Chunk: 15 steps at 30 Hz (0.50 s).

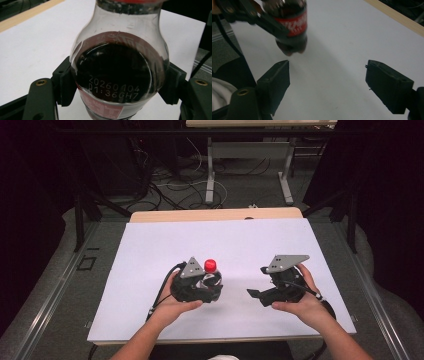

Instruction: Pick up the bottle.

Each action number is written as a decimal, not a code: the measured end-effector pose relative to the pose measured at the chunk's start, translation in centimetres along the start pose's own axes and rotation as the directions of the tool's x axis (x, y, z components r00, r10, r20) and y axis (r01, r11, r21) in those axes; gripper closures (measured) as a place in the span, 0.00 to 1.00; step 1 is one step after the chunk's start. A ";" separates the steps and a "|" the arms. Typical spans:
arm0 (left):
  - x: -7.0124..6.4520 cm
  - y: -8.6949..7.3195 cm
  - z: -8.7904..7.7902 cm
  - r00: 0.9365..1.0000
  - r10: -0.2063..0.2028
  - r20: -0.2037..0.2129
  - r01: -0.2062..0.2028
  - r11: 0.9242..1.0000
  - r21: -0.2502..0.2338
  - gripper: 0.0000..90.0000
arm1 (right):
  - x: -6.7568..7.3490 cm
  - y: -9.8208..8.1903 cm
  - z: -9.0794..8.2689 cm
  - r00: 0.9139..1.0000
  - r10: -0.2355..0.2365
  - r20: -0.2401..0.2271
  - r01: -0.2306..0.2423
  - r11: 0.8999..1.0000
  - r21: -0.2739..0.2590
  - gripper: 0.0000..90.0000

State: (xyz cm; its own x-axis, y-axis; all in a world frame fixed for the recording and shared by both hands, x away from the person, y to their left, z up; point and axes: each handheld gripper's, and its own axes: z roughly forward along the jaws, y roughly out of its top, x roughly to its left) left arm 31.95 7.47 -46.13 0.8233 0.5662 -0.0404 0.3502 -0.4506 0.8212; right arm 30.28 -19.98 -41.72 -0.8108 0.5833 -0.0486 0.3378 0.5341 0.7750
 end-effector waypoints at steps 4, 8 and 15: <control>-0.8 -0.5 0.8 0.999 0.004 0.037 -0.005 0.999 0.032 0.33 | 0.7 1.8 -0.2 0.999 -0.022 -0.049 0.022 1.000 -0.006 0.30; -1.3 -1.0 1.4 0.999 0.006 0.039 -0.007 1.000 0.025 0.33 | 1.1 2.9 -0.3 0.996 -0.047 -0.073 0.047 0.999 -0.007 0.35; -2.0 -1.6 2.1 0.998 0.010 0.057 -0.011 1.000 0.018 0.33 | 2.5 5.1 0.1 0.987 -0.092 -0.128 0.087 0.995 -0.041 0.45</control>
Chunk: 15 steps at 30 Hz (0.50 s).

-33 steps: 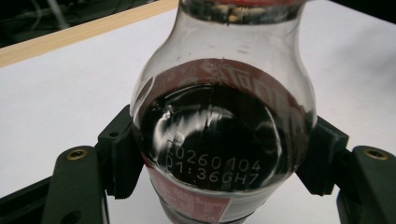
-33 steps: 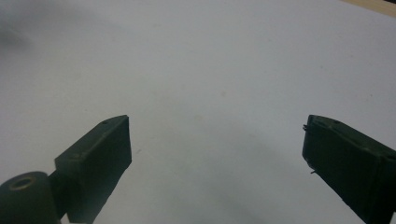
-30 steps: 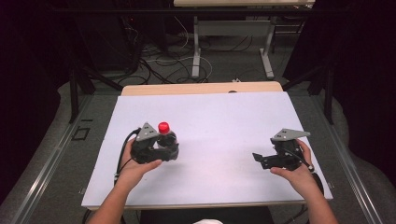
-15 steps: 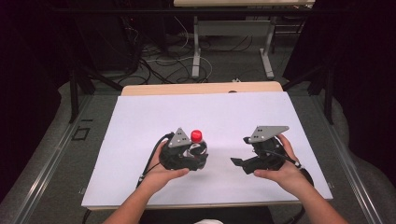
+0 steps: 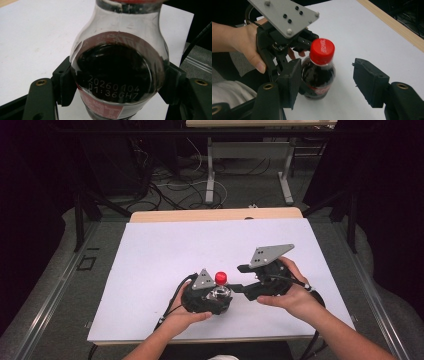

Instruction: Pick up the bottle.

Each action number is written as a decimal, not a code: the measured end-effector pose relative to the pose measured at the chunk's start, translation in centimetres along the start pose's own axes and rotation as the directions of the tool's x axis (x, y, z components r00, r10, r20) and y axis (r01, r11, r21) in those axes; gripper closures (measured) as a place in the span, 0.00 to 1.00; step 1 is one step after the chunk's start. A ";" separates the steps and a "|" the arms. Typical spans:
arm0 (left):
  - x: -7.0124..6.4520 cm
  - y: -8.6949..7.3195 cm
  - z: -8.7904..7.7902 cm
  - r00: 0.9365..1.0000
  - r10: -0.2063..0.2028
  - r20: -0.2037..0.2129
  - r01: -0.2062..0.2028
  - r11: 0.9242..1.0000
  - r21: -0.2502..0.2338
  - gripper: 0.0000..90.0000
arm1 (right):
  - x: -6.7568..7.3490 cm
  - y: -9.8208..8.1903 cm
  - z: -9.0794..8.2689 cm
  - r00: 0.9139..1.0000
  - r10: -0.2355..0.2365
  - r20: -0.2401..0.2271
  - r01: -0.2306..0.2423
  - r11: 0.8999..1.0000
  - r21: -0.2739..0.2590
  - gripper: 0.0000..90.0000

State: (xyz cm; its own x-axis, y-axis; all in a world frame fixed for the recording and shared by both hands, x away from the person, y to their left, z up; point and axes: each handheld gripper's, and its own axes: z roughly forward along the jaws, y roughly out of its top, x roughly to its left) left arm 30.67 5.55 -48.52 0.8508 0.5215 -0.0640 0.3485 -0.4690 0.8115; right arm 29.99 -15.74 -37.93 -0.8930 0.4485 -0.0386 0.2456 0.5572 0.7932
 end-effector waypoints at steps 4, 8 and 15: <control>-0.4 0.0 0.1 1.000 0.003 0.006 -0.003 1.000 0.003 0.33 | 0.3 0.6 0.8 1.000 -0.003 -0.011 0.003 1.000 0.030 0.47; -0.8 -0.1 0.4 1.000 0.023 -0.006 -0.023 1.000 -0.001 0.33 | 0.3 0.8 1.5 0.998 0.048 -0.029 -0.046 0.998 0.047 0.57; -1.4 0.0 0.5 1.000 0.024 -0.001 -0.024 1.000 0.004 0.33 | 0.3 0.8 2.2 0.994 0.111 0.001 -0.111 0.991 0.071 0.62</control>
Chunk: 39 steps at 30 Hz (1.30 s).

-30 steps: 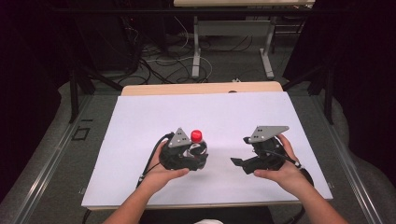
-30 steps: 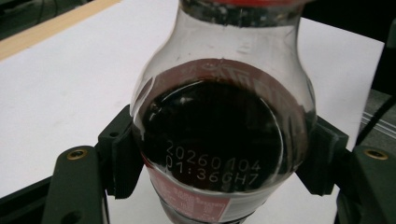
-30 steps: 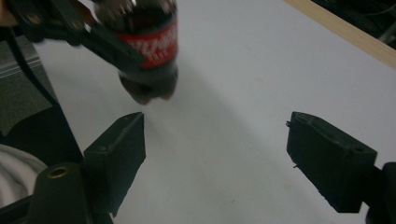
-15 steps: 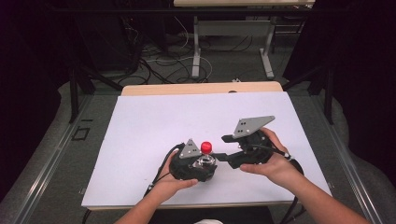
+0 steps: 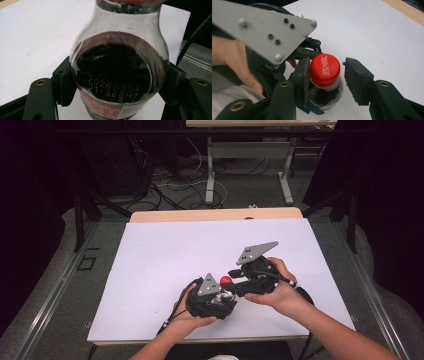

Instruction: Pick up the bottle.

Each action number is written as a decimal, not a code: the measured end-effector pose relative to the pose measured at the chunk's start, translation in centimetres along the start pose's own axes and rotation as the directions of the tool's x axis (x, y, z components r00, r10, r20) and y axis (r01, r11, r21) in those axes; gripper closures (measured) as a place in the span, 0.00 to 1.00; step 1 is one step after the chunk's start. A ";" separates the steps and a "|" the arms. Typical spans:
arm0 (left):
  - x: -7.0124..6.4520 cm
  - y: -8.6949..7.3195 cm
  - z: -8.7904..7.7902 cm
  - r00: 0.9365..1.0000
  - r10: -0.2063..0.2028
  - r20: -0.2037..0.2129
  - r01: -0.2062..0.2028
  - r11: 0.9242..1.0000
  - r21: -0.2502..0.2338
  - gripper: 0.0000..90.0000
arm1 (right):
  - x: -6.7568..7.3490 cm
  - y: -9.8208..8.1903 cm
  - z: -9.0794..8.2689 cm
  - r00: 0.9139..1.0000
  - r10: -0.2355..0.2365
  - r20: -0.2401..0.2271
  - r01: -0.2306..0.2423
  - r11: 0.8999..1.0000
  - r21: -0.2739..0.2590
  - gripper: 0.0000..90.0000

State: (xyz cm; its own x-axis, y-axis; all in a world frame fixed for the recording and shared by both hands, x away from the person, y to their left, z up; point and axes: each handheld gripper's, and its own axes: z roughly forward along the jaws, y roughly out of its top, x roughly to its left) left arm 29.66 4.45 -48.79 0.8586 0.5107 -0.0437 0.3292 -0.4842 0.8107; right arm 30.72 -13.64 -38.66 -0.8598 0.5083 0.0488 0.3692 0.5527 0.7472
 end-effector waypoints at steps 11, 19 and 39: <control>-0.3 0.1 0.3 1.000 0.007 -0.011 -0.006 1.000 0.005 0.33 | 0.2 0.0 0.5 0.998 0.062 0.012 -0.062 0.998 -0.010 0.67; -0.4 -0.1 0.1 1.000 -0.008 -0.003 0.008 1.000 0.011 0.33 | 0.3 -0.1 0.8 0.996 0.092 0.009 -0.092 0.996 -0.023 0.68; -0.7 -0.1 -0.6 0.995 0.045 0.089 -0.044 0.999 -0.006 0.33 | -3.1 1.1 0.9 0.889 -0.257 -0.379 0.266 0.963 -0.030 0.69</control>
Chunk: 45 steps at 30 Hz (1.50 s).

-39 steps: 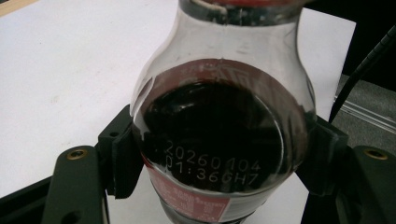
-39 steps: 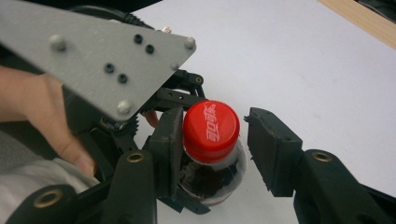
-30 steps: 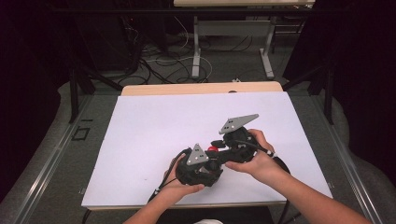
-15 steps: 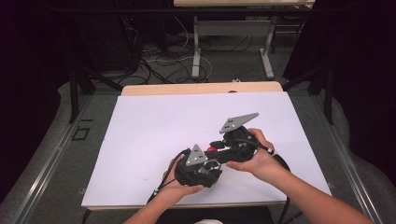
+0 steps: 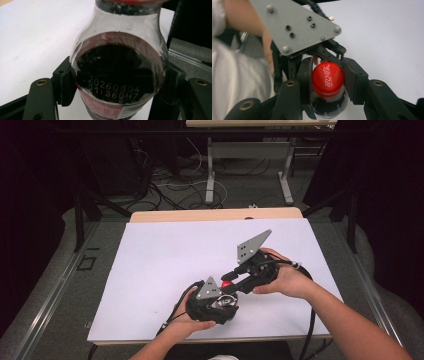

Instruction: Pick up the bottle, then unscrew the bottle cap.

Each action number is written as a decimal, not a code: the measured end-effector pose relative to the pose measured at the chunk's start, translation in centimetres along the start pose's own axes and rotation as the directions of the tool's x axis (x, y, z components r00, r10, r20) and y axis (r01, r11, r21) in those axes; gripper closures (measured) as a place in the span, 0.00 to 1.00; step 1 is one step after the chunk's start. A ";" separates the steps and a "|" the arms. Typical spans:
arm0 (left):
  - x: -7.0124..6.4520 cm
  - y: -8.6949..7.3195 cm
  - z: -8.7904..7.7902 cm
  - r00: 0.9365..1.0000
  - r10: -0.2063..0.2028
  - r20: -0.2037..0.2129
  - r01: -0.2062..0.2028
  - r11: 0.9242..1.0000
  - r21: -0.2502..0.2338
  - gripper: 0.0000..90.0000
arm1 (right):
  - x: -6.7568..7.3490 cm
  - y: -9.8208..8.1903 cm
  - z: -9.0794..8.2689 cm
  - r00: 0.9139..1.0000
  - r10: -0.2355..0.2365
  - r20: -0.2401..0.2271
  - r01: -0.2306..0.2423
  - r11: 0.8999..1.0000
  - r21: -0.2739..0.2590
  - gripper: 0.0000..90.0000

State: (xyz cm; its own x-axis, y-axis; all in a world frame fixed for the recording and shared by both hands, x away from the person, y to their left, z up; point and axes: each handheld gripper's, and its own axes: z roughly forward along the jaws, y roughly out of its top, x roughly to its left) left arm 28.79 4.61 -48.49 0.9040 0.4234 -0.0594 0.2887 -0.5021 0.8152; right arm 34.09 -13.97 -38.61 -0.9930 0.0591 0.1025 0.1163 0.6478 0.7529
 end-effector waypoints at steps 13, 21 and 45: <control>0.3 0.1 -0.4 0.999 -0.011 -0.039 0.010 1.000 -0.020 0.33 | 1.0 0.5 -0.4 0.993 0.018 0.115 -0.014 0.999 -0.034 0.52; 0.6 0.1 -0.3 0.994 -0.070 -0.081 0.069 0.997 -0.022 0.33 | 3.4 0.5 -0.5 0.909 0.261 0.325 -0.221 0.963 -0.157 0.54; 0.3 0.0 -0.4 0.996 -0.039 -0.080 0.037 0.999 -0.024 0.33 | 1.7 0.7 -0.3 0.987 0.057 0.150 -0.057 0.998 -0.002 0.68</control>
State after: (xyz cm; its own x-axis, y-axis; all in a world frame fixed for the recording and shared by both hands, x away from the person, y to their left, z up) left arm 28.90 5.03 -48.25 0.8640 0.5015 -0.0447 0.3143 -0.4679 0.8260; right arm 32.50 -13.66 -37.73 -0.9767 0.2096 0.0463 0.1732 0.6420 0.7469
